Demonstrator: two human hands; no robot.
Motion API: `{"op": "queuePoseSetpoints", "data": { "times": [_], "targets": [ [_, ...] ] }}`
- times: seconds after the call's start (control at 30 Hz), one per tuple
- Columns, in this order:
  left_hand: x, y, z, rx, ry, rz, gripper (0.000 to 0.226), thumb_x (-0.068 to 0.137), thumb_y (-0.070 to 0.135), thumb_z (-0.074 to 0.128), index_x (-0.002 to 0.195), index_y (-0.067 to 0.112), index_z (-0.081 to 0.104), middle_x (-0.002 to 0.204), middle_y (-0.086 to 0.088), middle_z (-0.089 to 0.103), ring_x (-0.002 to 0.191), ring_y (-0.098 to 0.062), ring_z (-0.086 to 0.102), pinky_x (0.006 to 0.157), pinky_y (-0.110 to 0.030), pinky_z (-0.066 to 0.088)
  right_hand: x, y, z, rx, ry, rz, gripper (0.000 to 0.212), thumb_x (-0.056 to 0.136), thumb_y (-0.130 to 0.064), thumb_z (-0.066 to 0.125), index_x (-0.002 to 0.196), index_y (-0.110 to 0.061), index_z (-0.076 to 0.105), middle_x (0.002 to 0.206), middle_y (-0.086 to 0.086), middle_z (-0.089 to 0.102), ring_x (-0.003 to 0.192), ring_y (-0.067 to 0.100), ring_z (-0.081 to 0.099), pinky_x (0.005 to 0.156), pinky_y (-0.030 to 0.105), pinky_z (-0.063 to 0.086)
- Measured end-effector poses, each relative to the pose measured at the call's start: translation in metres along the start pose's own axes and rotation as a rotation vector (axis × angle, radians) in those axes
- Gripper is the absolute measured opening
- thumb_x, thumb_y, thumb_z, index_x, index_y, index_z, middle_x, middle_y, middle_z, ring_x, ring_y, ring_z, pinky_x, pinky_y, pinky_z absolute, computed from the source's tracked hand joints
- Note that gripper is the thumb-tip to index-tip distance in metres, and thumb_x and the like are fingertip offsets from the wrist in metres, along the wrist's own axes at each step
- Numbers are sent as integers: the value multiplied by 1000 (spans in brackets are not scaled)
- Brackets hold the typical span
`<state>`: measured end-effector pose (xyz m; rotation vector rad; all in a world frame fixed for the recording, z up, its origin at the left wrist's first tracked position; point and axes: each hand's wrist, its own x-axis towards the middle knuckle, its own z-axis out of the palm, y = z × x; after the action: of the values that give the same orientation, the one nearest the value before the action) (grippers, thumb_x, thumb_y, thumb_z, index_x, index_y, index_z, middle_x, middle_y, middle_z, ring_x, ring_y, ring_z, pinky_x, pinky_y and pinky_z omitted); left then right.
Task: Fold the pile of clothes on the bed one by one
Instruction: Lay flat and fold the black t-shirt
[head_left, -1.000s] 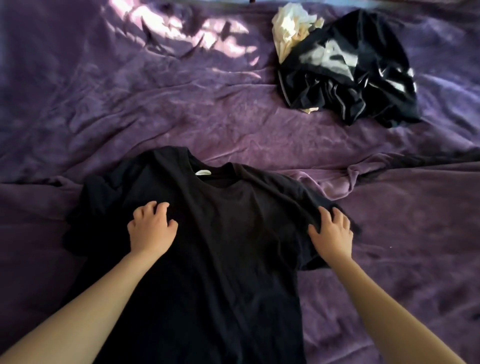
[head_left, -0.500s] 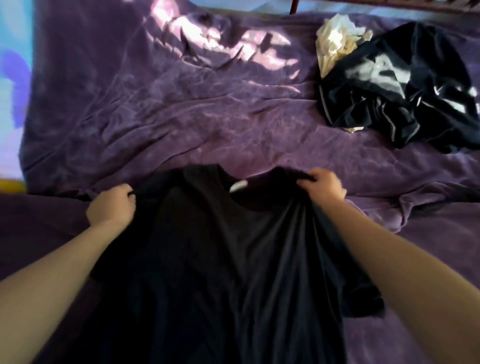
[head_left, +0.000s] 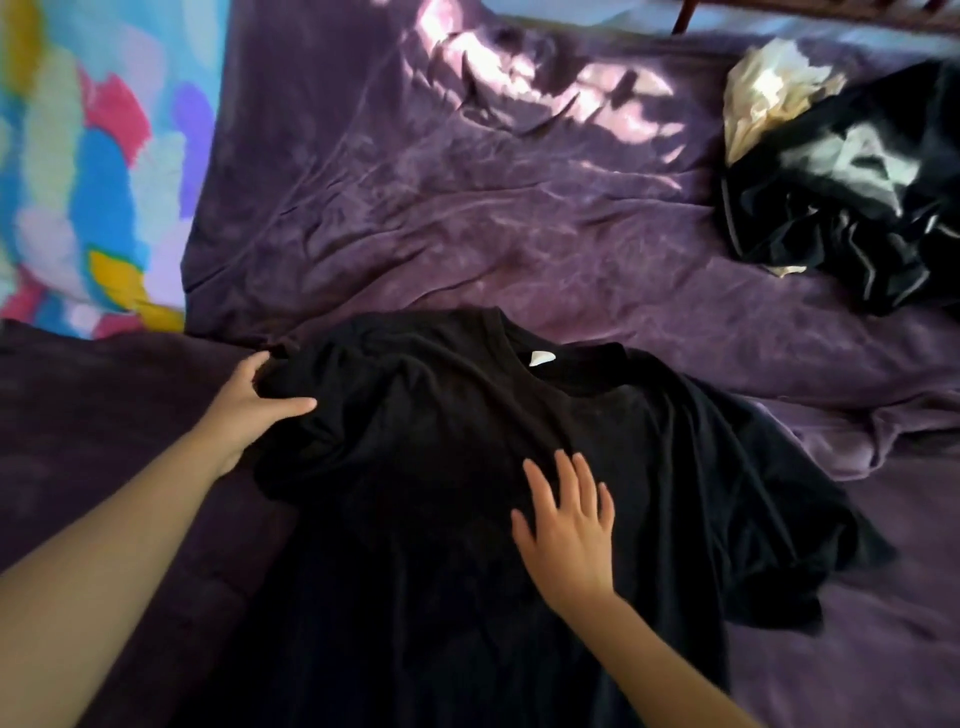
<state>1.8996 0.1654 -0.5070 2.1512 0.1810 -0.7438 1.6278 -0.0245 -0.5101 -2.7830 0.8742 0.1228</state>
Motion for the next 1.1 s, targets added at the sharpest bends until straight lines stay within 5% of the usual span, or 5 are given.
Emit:
{"op": "queuePoseSetpoints", "data": {
  "times": [0.2,0.57,0.73,0.9,1.1],
  "targets": [
    [-14,7,-28,-322,24,-205,10,82,3,65,85,12,61,95,-7,60,74,-14,56,64,-25,42,-68,-15,-11,107,-37,107,59,46,-18,93,100,-7,72,105,20,68,100,40,65,70,51,53],
    [-25,-12,-19,-55,78,-61,62,88,30,63,141,11,35,140,-14,43,125,-29,44,98,-36,34,-97,11,-18,206,-39,263,50,73,-13,78,120,-5,62,130,22,54,124,42,47,91,56,43],
    [-44,-43,14,695,160,31,54,92,36,54,139,12,41,135,-17,42,123,-37,42,95,-47,39,-76,6,6,72,-429,141,61,98,-45,33,150,-28,5,158,3,-2,146,21,-2,115,35,18],
    [-38,-49,-2,-20,351,-58,20,90,17,52,78,2,56,79,-16,55,83,-30,53,71,-37,42,-59,12,24,17,-634,111,67,97,-46,35,149,-30,-4,158,6,-12,145,26,-7,114,40,19],
    [-43,-112,-37,-122,318,-348,13,93,5,44,97,-2,54,61,-9,59,38,-17,55,38,-17,40,-47,16,36,8,-731,108,74,94,-52,38,149,-31,-7,157,5,-16,145,29,-10,113,42,20]
  ]
}}
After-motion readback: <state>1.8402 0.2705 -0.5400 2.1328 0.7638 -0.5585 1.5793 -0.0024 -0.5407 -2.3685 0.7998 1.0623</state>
